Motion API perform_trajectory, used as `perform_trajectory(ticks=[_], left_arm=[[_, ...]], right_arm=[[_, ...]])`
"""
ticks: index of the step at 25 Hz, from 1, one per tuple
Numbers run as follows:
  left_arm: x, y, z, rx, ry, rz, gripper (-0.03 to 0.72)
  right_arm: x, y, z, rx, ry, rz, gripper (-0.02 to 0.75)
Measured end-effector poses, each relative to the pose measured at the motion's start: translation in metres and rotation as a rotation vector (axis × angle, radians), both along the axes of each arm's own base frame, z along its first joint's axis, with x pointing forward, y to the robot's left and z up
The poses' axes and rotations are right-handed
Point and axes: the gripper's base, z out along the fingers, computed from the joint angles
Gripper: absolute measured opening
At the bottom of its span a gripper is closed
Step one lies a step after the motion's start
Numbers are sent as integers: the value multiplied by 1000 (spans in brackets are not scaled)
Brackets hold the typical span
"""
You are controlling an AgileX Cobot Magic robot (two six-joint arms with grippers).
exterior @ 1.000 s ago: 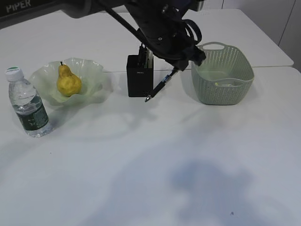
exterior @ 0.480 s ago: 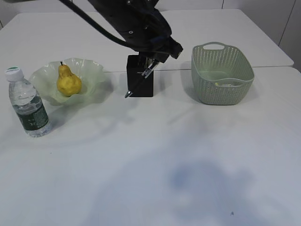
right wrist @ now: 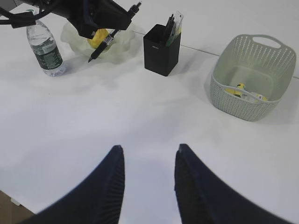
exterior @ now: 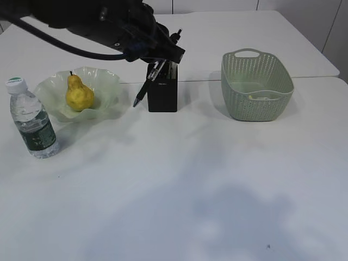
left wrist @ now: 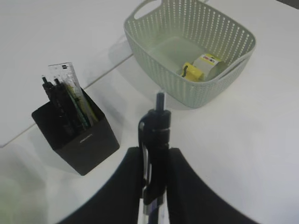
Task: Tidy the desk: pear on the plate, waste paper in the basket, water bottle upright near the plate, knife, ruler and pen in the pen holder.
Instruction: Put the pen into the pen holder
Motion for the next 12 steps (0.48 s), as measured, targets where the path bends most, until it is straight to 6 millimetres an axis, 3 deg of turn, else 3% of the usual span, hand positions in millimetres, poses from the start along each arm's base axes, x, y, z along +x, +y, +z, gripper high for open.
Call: perform_trajectory(ticks=[6, 12], left_arm=[[9, 14, -10, -72, -89, 36, 81], [20, 25, -2, -205, -216, 90, 81]], right_arm=[[0, 0, 0, 0, 0, 0, 299], [0, 1, 0, 9, 3, 3, 299]])
